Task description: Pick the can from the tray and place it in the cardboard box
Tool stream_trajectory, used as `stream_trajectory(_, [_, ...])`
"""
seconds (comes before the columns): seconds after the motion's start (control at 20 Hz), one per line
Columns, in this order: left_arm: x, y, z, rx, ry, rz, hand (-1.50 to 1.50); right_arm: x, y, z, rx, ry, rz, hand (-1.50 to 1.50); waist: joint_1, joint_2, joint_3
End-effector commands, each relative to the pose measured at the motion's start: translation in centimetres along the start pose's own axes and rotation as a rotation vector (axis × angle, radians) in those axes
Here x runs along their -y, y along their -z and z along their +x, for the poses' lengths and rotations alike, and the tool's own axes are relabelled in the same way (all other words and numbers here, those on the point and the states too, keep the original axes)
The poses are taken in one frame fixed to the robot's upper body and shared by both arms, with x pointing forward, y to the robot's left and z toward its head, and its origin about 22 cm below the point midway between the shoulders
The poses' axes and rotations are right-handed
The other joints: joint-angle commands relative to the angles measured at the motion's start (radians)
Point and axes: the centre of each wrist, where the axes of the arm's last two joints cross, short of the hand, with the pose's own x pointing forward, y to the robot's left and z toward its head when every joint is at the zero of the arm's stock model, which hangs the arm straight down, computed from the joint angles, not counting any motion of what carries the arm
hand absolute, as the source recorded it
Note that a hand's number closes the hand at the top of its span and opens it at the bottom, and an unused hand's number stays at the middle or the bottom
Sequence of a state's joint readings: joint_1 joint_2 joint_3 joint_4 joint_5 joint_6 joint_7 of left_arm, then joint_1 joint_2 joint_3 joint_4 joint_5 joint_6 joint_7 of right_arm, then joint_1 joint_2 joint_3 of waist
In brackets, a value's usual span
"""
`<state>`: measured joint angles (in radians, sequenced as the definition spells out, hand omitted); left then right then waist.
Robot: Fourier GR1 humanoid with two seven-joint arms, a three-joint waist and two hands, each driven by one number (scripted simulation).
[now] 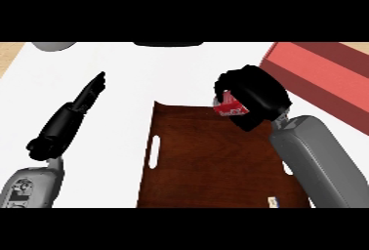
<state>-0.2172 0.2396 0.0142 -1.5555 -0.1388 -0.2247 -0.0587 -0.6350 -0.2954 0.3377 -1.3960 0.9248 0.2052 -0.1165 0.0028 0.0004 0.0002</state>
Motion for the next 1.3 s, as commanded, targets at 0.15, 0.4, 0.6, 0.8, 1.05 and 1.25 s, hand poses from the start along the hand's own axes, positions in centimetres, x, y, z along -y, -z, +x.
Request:
stream_trajectory(0.15, [-0.9, 0.2, 0.4, 0.009, -0.008, 0.016, 0.0, 7.4, -0.5, -2.1, -0.18, 0.068, -0.251, 1.5, -0.008, -0.003, 0.0])
stream_trajectory(0.4, [-0.6, -0.3, -0.4, 0.011, 0.008, 0.017, 0.0, 9.3, -1.0, -4.4, -0.427, 0.212, -0.401, 1.5, -0.002, 0.0, 0.0])
stream_trajectory(0.6, [0.4, 0.1, -0.4, 0.003, 0.002, 0.007, 0.0, 12.2, -1.6, -8.9, -0.523, 0.214, -0.451, 1.5, 0.008, 0.004, 0.0])
stream_trajectory(0.8, [-0.2, 1.2, 0.5, 0.004, -0.016, -0.007, 0.0, 13.8, -2.5, -12.4, -0.601, 0.22, -0.487, 1.5, 0.009, 0.005, 0.0])
stream_trajectory(1.05, [0.3, -0.4, -0.7, 0.012, 0.017, -0.014, 0.0, 12.6, -4.8, -17.5, -0.686, 0.094, -0.402, 1.5, 0.027, 0.012, 0.0])
stream_trajectory(1.25, [1.0, 0.7, 0.8, 0.017, 0.012, -0.027, 0.0, 13.0, -6.4, -20.1, -0.745, 0.124, -0.209, 1.5, 0.035, 0.015, 0.0])
